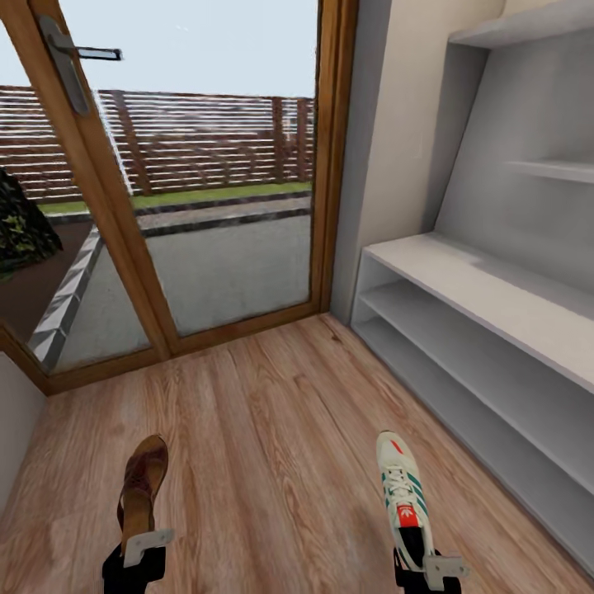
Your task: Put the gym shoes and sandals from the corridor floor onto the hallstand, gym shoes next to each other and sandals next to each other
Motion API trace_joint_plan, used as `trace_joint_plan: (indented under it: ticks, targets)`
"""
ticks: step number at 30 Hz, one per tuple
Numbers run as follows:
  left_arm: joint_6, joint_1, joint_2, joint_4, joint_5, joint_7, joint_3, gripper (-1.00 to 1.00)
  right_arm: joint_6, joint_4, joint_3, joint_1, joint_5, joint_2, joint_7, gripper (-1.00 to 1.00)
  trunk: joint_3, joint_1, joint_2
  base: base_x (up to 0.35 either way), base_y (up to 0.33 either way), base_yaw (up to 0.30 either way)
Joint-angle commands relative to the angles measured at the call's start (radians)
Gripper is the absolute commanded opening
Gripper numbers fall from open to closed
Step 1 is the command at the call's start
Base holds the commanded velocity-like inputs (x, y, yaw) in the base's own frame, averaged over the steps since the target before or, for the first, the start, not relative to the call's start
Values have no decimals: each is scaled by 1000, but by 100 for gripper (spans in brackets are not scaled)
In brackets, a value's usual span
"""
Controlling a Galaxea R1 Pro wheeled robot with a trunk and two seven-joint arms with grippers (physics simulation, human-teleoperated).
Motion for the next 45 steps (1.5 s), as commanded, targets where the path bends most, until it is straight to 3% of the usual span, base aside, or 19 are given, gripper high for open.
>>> trace_joint_plan:
  ticks: [1,14,45]
  targets:
    - [-3,0,0,0,7,2,-3,-100,-2,0,9,-1,-6,-1,-6,-100,-1,0,0,339,114,-36]
    - [-3,0,1,0,7,2,-3,-100,-2,2,9,-1,-6,-1,-7,-100,4,0,0,262,191,-211]
    - [-3,0,1,-1,8,2,-3,-100,-1,2,9,-1,-6,-1,-7,-100,16,0,0,37,39,-259]
